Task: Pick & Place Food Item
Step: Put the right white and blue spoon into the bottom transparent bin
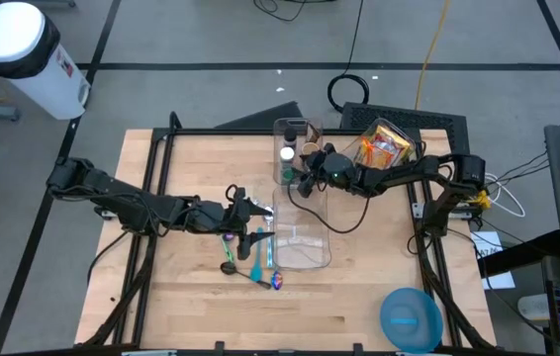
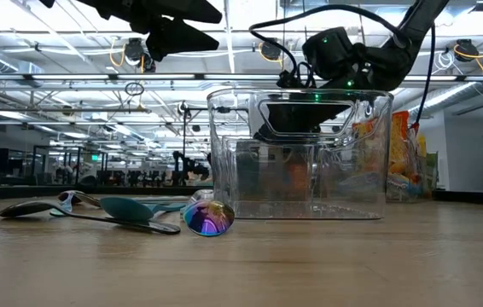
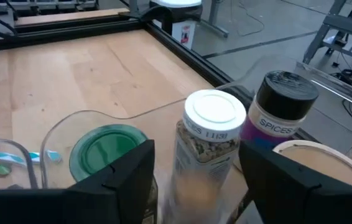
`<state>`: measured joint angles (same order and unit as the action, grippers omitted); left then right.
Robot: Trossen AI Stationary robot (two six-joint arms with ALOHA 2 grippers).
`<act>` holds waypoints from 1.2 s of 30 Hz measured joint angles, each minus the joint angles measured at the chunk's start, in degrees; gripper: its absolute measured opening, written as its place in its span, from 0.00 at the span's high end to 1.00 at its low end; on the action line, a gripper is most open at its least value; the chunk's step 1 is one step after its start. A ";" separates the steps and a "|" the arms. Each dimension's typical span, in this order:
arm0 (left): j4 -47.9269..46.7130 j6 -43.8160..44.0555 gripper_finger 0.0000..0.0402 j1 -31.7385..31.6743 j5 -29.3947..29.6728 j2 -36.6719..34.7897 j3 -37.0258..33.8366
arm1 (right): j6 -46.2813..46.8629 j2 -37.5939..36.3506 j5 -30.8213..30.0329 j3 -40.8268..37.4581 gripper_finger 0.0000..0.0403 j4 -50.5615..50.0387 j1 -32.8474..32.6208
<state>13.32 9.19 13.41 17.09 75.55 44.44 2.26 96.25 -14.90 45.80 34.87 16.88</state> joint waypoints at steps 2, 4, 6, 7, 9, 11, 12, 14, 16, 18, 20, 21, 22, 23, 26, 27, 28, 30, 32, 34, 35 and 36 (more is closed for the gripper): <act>-0.17 0.00 0.32 0.00 0.01 0.00 0.00 | -0.05 0.00 0.02 0.00 0.41 -0.06 0.00; -0.24 0.00 0.31 0.00 -0.01 0.00 -0.02 | 0.02 0.00 0.00 0.00 0.40 -0.09 0.00; -0.24 0.00 0.30 0.00 -0.01 0.00 -0.02 | 0.02 0.00 0.06 0.00 0.40 -0.09 0.00; -0.24 0.00 0.29 0.00 -0.01 0.00 -0.02 | 0.03 -0.14 0.12 0.00 0.41 -0.11 0.00; -0.24 -0.01 0.28 0.00 -0.01 0.00 -0.02 | -0.26 -0.64 0.17 -0.02 0.41 -0.36 -0.10; -0.22 -0.22 0.28 0.00 -0.01 0.00 -0.02 | -1.41 -2.20 0.17 -0.13 0.42 -1.71 -0.43; -0.24 -0.24 0.28 0.00 -0.01 0.00 -0.02 | -2.19 -3.20 0.17 -0.20 0.42 -2.04 -0.66; -0.33 -0.43 0.27 0.00 -0.03 0.00 -0.02 | -3.49 -5.95 0.22 -0.17 0.42 -3.18 -1.48; -1.20 -0.52 0.28 0.00 -0.02 0.00 -0.02 | -4.52 -9.37 0.22 -0.17 0.42 -5.25 -2.61; -3.70 -0.91 0.29 0.00 -0.03 0.00 -0.02 | -4.98 -12.96 0.17 -0.15 0.42 -7.61 -4.26; -6.74 -0.22 0.30 0.00 -0.03 0.00 -0.04 | -5.14 -16.70 0.20 -0.15 0.42 -10.22 -6.50; -7.97 0.40 0.31 0.00 -0.03 0.00 -0.15 | -5.14 -18.56 0.22 -0.14 0.42 -11.63 -7.84; -8.13 0.92 0.31 0.05 -0.04 0.00 -0.70 | -5.14 -20.35 0.22 -0.12 0.42 -12.96 -9.32; -7.74 1.41 0.32 0.15 0.00 0.00 -1.60 | -5.11 -22.01 0.21 -0.11 0.42 -14.50 -10.82; -4.44 3.28 0.34 0.22 1.84 0.00 -6.26 | -4.58 -26.08 0.15 -0.11 0.42 -18.95 -15.73; -2.97 4.08 0.34 0.22 2.88 -0.08 -8.04 | -4.54 -27.19 0.15 -0.11 0.42 -20.38 -17.47; -1.72 5.12 0.35 0.19 4.16 -0.26 -9.72 | -4.52 -28.17 0.07 -0.11 0.42 -21.50 -19.26; 0.95 8.20 0.35 -0.31 6.25 -0.10 -12.51 | -4.50 -29.41 -0.23 -0.11 0.42 -22.26 -22.66; 3.48 11.76 0.35 -1.22 6.55 1.43 -14.45 | -4.54 -29.98 -1.74 -0.11 0.42 -22.47 -25.66; 4.68 14.77 0.34 -2.29 6.50 2.58 -15.80 | -4.90 -29.99 -4.25 -0.11 0.42 -21.04 -27.98; 6.14 16.02 0.34 -2.94 6.48 3.22 -15.90 | -5.27 -30.01 -5.36 -0.11 0.42 -20.52 -28.79; 7.65 17.04 0.34 -3.63 6.31 3.95 -15.75 | -5.63 -30.01 -6.24 -0.11 0.42 -20.14 -29.46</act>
<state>20.97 26.23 9.78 23.40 79.50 28.69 -3.37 66.24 -21.13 45.69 14.73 -12.58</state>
